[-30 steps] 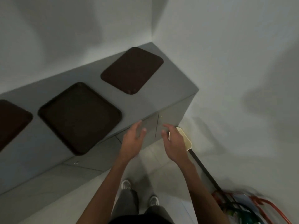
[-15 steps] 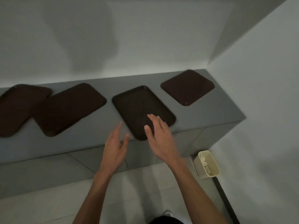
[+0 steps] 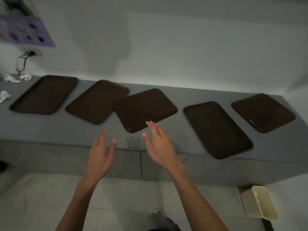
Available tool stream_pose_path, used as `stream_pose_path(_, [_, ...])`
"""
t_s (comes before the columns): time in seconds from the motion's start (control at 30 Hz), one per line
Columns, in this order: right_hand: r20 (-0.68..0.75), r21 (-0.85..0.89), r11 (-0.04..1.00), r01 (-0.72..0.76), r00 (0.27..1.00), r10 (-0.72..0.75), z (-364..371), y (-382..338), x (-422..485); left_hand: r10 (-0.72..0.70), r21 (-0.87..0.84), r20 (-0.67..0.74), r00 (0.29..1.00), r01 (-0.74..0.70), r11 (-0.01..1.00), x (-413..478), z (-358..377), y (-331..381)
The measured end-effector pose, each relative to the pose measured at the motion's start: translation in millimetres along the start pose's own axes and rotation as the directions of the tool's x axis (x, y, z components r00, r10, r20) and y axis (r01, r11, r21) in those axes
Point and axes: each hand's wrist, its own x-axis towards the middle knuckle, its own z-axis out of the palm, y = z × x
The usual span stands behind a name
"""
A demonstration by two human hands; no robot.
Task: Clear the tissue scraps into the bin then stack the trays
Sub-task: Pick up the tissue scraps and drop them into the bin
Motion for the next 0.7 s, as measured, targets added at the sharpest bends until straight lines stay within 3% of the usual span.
stream_pose_path(0.17, [0.067, -0.016, 0.998, 0.065, 0.996, -0.063, 65.9, -49.9, 67.4, -0.074, -0.007, -0.096, 0.993, 0.074, 0.997, 42.1, -56.4, -73.5])
stream_pose_path(0.4, [0.158, -0.057, 0.990, 0.130, 0.980, -0.119, 182.5, -98.6, 173.3, -0.198, 0.026, -0.121, 0.973, 0.203, 0.979, 113.4, -124.2, -199.5])
stream_pose_path(0.7, [0.322, -0.135, 0.940, 0.314, 0.911, -0.258, 315.8, -187.3, 286.6, -0.292, 0.061, -0.226, 0.929, 0.313, 0.948, 189.2, -238.4, -334.8])
